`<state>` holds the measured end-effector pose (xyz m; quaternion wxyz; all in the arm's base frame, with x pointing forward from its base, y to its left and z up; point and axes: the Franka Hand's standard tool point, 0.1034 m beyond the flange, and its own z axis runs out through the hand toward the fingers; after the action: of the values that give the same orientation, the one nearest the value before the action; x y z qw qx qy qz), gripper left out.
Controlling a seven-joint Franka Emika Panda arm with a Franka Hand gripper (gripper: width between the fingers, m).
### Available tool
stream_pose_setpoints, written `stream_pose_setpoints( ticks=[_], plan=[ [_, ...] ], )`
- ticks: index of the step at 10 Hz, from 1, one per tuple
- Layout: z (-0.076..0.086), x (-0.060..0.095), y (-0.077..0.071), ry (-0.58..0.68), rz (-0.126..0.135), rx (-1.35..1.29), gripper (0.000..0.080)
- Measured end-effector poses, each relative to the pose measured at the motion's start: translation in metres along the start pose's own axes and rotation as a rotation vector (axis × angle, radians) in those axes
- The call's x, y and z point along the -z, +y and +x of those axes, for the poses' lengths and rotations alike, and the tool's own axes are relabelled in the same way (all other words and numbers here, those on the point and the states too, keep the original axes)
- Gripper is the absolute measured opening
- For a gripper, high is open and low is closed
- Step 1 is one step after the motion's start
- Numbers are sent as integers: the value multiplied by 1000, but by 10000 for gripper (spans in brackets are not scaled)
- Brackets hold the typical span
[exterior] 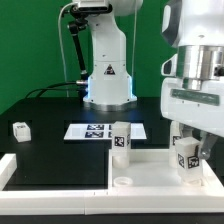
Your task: Assemble square table
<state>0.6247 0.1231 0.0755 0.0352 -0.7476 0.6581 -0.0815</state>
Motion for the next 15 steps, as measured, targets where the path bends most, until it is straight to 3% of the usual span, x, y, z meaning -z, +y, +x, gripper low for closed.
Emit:
stream_pose_setpoints(
  ticks=[3, 5, 6, 7, 9, 13, 15],
  plan=[
    [-2, 0, 0, -103, 18, -394, 291],
    [-2, -1, 0, -97, 18, -361, 292],
    [-2, -1, 0, -96, 19, -350, 458],
    [-3, -1, -1, -85, 26, -264, 610],
    [-8, 0, -6, -49, 87, 100, 637],
    [-3, -1, -6, -15, 82, 381, 649],
    [0, -4, -8, 35, 53, 824, 649]
  ],
)
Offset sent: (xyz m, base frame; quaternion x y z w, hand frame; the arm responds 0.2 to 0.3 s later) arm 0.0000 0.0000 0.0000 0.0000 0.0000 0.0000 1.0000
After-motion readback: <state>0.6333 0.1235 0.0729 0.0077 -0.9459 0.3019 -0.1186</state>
